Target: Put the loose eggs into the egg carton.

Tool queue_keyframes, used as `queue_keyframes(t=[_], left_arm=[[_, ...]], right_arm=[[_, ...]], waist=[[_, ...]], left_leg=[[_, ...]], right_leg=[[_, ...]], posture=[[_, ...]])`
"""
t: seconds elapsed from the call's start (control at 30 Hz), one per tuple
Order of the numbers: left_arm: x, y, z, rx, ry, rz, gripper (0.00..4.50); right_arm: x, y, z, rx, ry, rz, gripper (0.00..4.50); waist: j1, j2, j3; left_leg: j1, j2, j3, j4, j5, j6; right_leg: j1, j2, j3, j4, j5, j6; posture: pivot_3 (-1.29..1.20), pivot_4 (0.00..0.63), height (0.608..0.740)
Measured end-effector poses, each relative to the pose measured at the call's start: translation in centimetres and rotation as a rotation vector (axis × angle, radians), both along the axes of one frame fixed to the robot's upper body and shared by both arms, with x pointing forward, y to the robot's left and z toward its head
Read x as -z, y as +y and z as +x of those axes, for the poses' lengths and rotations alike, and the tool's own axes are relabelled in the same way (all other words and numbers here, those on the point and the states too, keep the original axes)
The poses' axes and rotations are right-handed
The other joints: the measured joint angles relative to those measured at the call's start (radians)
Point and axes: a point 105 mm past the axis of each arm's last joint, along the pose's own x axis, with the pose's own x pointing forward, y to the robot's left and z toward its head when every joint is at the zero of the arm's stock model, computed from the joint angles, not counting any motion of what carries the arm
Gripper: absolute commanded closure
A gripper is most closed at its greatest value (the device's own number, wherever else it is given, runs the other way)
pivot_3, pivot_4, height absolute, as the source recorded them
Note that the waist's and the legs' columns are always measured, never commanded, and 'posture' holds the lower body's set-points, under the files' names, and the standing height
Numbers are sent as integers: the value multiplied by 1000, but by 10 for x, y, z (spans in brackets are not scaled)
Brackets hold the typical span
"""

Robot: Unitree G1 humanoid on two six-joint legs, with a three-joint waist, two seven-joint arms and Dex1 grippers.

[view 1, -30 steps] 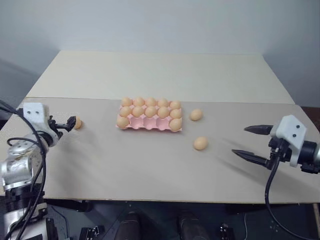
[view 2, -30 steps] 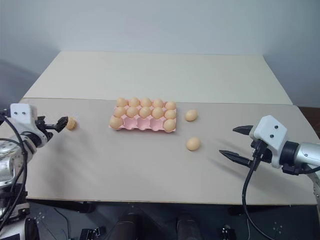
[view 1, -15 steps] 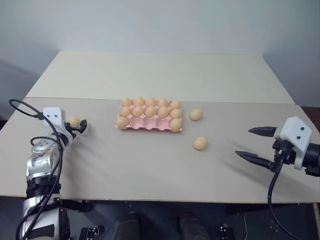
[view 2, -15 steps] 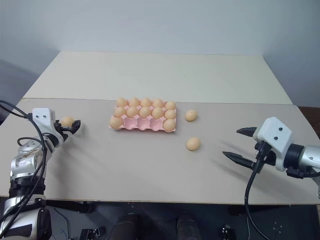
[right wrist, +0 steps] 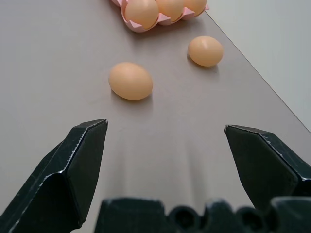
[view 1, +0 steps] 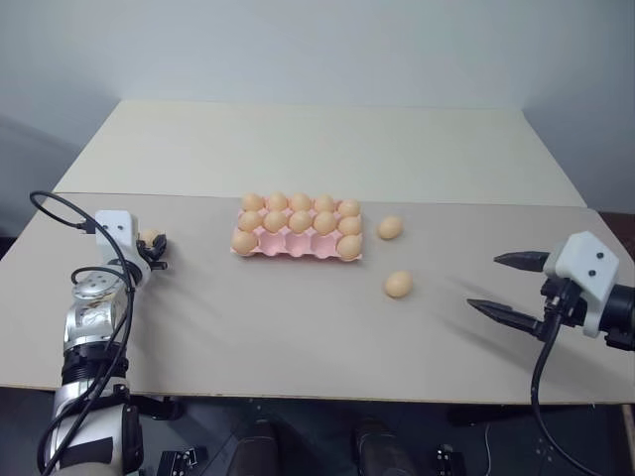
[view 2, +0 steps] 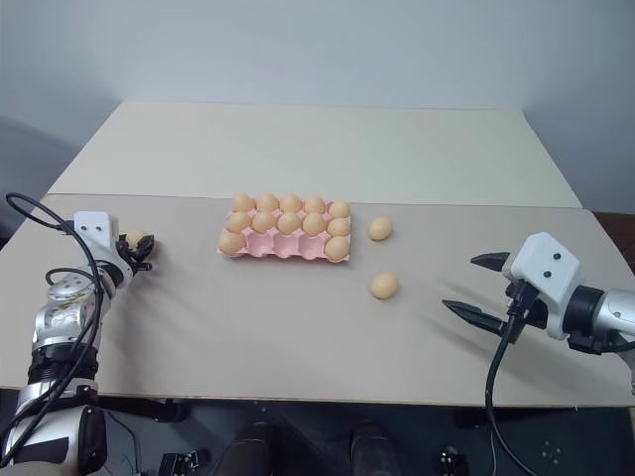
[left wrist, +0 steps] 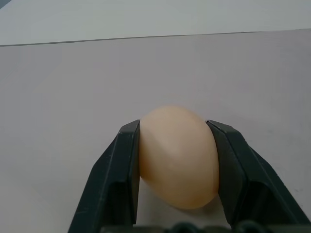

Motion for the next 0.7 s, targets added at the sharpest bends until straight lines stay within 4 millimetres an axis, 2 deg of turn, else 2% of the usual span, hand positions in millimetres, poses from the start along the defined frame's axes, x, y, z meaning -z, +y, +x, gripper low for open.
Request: queue_keyframes(t=[0.13, 0.3, 0.43, 0.6, 0.7], left_arm=[[-13, -14, -3, 101, -57, -32, 2452], [-43, -43, -6, 287, -156, -69, 2452], [-53, -67, -7, 425, -175, -99, 2452], [-78, -119, 0, 677, -249, -194, 2452], [-90, -144, 9, 795, -248, -151, 2452]], right_arm=[[2, -1, -1, 6, 9, 0, 0], [2, -2, -3, 23, -4, 2, 0], [4, -2, -7, 36, -5, 3, 0], [6, -3, -11, 63, -17, 13, 0], [8, 0, -14, 71, -19, 20, 0]], waist=[[3, 0, 0], [12, 0, 0], [13, 0, 0], [20, 0, 0], [16, -1, 0]], left_leg=[[0, 0, 0, 0, 0, 0], [0, 0, 0, 0, 0, 0], [0, 0, 0, 0, 0, 0], [-1, -1, 0, 1, 0, 0], [0, -1, 0, 1, 0, 0]], right_leg=[[0, 0, 0, 0, 0, 0], [0, 0, 0, 0, 0, 0], [0, 0, 0, 0, 0, 0], [0, 0, 0, -1, 0, 1], [1, 0, 0, -1, 0, 1]], posture=[[0, 150, 740], [0, 150, 740], [0, 150, 740], [0, 150, 740], [0, 150, 740]])
